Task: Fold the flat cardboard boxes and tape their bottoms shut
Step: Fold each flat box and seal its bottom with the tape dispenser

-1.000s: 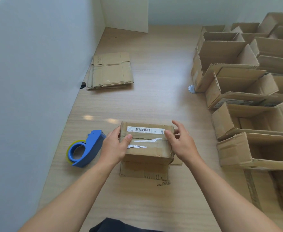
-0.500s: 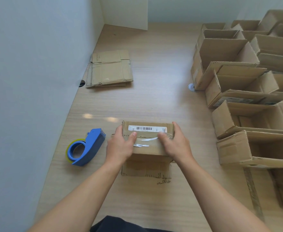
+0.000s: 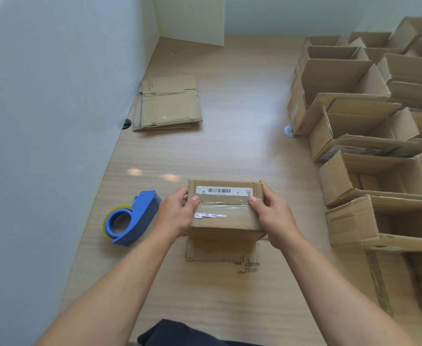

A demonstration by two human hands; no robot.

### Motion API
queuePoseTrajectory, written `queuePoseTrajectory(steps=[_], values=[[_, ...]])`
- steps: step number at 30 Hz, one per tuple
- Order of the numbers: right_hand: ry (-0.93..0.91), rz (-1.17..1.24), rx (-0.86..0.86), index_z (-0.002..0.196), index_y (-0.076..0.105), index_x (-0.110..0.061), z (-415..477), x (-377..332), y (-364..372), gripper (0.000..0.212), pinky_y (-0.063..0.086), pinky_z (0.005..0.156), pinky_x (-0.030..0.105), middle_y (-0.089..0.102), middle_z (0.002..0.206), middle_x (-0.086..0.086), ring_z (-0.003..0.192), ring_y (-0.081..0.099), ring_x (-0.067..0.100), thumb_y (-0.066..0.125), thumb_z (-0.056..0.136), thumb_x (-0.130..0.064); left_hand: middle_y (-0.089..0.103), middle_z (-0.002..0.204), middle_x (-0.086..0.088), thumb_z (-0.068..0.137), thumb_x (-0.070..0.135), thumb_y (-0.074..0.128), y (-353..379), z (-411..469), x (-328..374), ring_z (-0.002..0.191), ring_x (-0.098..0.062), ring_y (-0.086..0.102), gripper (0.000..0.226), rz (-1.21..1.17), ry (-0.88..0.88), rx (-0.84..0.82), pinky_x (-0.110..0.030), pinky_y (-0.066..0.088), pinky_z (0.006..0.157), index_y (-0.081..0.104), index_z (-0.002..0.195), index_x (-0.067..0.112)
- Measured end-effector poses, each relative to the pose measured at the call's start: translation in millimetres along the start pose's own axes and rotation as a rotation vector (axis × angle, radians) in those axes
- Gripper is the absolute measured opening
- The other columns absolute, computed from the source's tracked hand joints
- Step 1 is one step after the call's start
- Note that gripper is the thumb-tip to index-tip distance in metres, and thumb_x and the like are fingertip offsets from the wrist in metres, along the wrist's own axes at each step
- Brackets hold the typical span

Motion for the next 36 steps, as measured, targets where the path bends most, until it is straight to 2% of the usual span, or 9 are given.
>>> queuePoseTrajectory(steps=[4, 6, 9, 13, 20, 23, 26, 32, 36], values=[[0.121, 0.234, -0.019, 0.138, 0.056, -0.025, 5.6, 3.8, -5.1, 0.036, 0.055, 0.088, 0.032, 0.067, 0.126, -0.006, 0.104, 0.066, 0.009, 0.05, 0.104, -0.019, 0.076, 0.096, 0.011, 0.101, 0.025, 0.051, 0.1, 1.5, -3.9, 0.092, -0.015, 0.071, 0.025, -0.212, -0.101, -0.071, -0.045, 0.056, 0.09, 0.07, 0.117, 0.03], [0.132, 0.152, 0.043, 0.126, 0.066, -0.03, 4.8, 1.1, -9.0, 0.028, 0.055, 0.075, 0.033, 0.073, 0.11, -0.008, 0.093, 0.068, 0.014, 0.048, 0.104, -0.032, 0.073, 0.099, 0.012, 0.102, 0.031, 0.05, -0.6, 0.1, -2.2, 0.096, -0.014, 0.069, 0.027, -0.24, -0.137, -0.029, -0.041, 0.056, 0.09, 0.068, 0.122, 0.027], [-0.006, -0.16, 0.033, 0.128, 0.058, -0.032, -0.7, -6.4, -2.8, 0.051, 0.05, 0.089, 0.034, 0.067, 0.113, -0.011, 0.104, 0.063, 0.013, 0.064, 0.085, -0.058, 0.066, 0.101, 0.013, 0.094, 0.05, 0.057, 1.9, -6.2, 9.5, 0.097, -0.011, 0.062, 0.031, -0.093, -0.092, 0.027, -0.032, 0.049, 0.083, 0.059, 0.116, 0.028], [-0.145, -0.362, 0.043, 0.121, 0.05, -0.029, -6.1, -9.8, 1.6, 0.046, 0.045, 0.087, 0.031, 0.062, 0.111, -0.006, 0.102, 0.058, 0.015, 0.075, 0.084, -0.04, 0.064, 0.091, 0.01, 0.091, 0.046, 0.064, 6.2, -9.3, 11.8, 0.085, -0.014, 0.061, 0.028, 0.044, -0.01, 0.047, -0.035, 0.049, 0.077, 0.055, 0.106, 0.023], [-0.171, -0.194, 0.106, 0.103, 0.063, -0.03, -1.9, -7.6, -5.7, 0.006, 0.045, 0.074, 0.022, 0.067, 0.093, -0.017, 0.092, 0.064, 0.01, 0.059, 0.098, -0.03, 0.076, 0.092, 0.007, 0.1, 0.03, 0.054, 0.5, -0.4, -4.5, 0.089, -0.017, 0.072, 0.018, -0.2, -0.033, -0.08, -0.043, 0.057, 0.086, 0.071, 0.108, 0.029], [-0.157, -0.199, 0.165, 0.086, 0.065, -0.027, 3.9, -3.2, -15.8, 0.022, 0.043, 0.067, 0.031, 0.066, 0.08, -0.008, 0.08, 0.059, 0.019, 0.05, 0.103, -0.028, 0.077, 0.098, 0.006, 0.102, 0.028, 0.051, 0.5, 2.4, -8.4, 0.096, -0.02, 0.072, 0.023, -0.28, -0.084, -0.131, -0.049, 0.054, 0.094, 0.073, 0.111, 0.028], [-0.153, -0.244, 0.167, 0.098, 0.063, -0.031, 2.0, -2.5, -19.1, 0.021, 0.04, 0.071, 0.027, 0.067, 0.092, -0.008, 0.09, 0.062, 0.018, 0.046, 0.104, -0.02, 0.075, 0.104, 0.01, 0.103, 0.029, 0.05, 2.0, 1.0, -5.9, 0.098, -0.014, 0.071, 0.028, -0.341, -0.128, -0.154, -0.045, 0.053, 0.097, 0.067, 0.125, 0.028], [0.282, -0.01, 0.082, 0.112, 0.066, -0.033, -13.4, 10.9, -23.6, 0.055, 0.055, 0.079, 0.038, 0.065, 0.114, -0.007, 0.105, 0.062, 0.022, 0.025, 0.099, -0.066, 0.068, 0.118, 0.018, 0.1, 0.037, 0.053, 4.4, -14.0, 11.8, 0.104, -0.001, 0.066, 0.033, -0.298, -0.027, -0.146, -0.031, 0.052, 0.094, 0.058, 0.132, 0.039], [0.28, 0.261, -0.056, 0.103, 0.07, -0.027, -26.6, -7.7, -32.7, 0.054, 0.05, 0.077, 0.039, 0.069, 0.098, -0.001, 0.091, 0.063, 0.023, 0.031, 0.1, -0.064, 0.063, 0.123, 0.014, 0.092, 0.041, 0.065, 3.3, -25.0, 31.4, 0.113, -0.003, 0.06, 0.037, -0.352, 0.108, -0.122, -0.029, 0.05, 0.095, 0.056, 0.127, 0.035]])
Point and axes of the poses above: each hand's wrist, its own z-axis towards the middle knuckle, its own y-axis out of the palm, x = y × z, the point moved 5 cm from there along z, towards the middle knuckle
